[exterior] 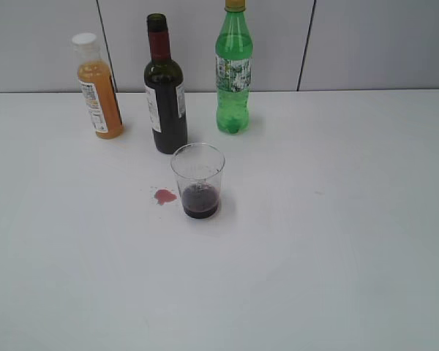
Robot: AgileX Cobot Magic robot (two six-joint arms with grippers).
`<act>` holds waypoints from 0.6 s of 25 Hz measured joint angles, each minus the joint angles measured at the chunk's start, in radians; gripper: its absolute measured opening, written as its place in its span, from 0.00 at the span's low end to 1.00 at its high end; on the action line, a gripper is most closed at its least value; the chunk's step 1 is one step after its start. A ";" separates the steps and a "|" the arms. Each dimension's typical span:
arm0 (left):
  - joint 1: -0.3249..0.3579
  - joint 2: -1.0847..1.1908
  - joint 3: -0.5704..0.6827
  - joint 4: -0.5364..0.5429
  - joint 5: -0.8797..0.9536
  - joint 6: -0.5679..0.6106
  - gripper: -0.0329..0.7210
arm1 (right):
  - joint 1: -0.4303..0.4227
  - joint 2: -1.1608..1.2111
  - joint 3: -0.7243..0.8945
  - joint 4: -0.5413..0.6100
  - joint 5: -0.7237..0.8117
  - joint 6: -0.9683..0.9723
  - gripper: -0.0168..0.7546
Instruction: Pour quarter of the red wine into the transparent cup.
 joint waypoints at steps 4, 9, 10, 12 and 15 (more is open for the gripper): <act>0.000 -0.113 0.007 -0.013 0.032 0.000 0.82 | 0.000 0.000 0.000 0.000 0.000 0.000 0.78; 0.000 -0.241 0.026 -0.050 0.082 -0.001 0.82 | 0.000 0.000 0.000 0.000 0.000 0.000 0.78; 0.000 -0.263 0.027 -0.050 0.083 -0.002 0.82 | 0.000 0.000 0.000 0.000 0.000 0.000 0.78; 0.000 -0.302 0.028 -0.050 0.088 -0.002 0.82 | 0.000 0.000 0.000 0.000 0.000 0.000 0.78; 0.000 -0.357 0.028 -0.050 0.089 -0.002 0.82 | 0.000 0.000 0.000 0.000 0.000 0.000 0.78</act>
